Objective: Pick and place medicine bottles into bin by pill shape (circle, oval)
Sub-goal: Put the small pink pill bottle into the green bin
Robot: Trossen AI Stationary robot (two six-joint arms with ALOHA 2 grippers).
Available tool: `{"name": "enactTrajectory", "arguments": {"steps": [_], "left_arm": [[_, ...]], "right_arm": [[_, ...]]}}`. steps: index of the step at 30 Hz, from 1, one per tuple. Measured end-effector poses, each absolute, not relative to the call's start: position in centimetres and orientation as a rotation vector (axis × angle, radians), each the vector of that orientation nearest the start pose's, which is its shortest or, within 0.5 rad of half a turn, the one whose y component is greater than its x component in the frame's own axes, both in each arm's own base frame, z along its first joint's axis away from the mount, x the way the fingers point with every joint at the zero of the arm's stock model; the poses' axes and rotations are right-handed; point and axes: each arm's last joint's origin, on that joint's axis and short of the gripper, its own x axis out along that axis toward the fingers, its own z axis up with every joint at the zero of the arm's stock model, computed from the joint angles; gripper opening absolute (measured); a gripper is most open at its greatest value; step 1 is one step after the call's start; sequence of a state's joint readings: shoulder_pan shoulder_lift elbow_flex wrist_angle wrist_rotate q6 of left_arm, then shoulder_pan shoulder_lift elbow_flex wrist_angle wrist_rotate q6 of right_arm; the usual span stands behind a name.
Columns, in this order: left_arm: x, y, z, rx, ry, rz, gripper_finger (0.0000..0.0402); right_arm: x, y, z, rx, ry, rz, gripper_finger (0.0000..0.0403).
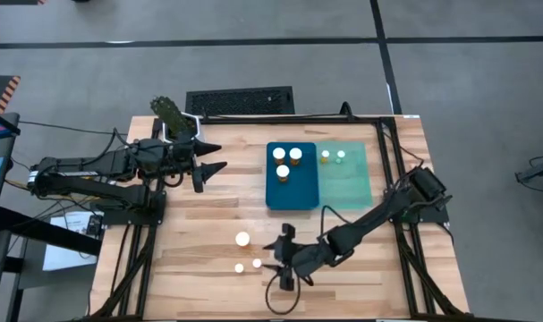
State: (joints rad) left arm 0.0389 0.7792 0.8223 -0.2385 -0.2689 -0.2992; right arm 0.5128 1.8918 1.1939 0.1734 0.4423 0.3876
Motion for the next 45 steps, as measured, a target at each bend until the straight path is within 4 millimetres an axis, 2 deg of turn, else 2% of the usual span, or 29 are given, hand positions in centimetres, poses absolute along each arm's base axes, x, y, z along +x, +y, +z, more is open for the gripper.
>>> {"name": "enactTrajectory", "arguments": {"steps": [10,15,29,45], "left_arm": [[16.7,1.4,34.0,-0.284,0.158,0.336,0.0291],[16.7,1.4,33.9,-0.284,0.164,0.337,0.0291],[16.7,1.4,33.9,-0.291,0.162,0.335,0.0291],[16.7,1.4,33.9,-0.276,0.165,0.334,0.0291]], "right_arm": [[39.5,21.0,16.9,0.113,0.442,0.021,0.024],[40.2,21.4,15.4,0.12,0.464,0.014,0.024],[39.8,21.1,14.5,0.129,0.538,-0.044,0.024],[40.1,20.4,14.3,0.132,0.563,-0.043,0.023]]}}
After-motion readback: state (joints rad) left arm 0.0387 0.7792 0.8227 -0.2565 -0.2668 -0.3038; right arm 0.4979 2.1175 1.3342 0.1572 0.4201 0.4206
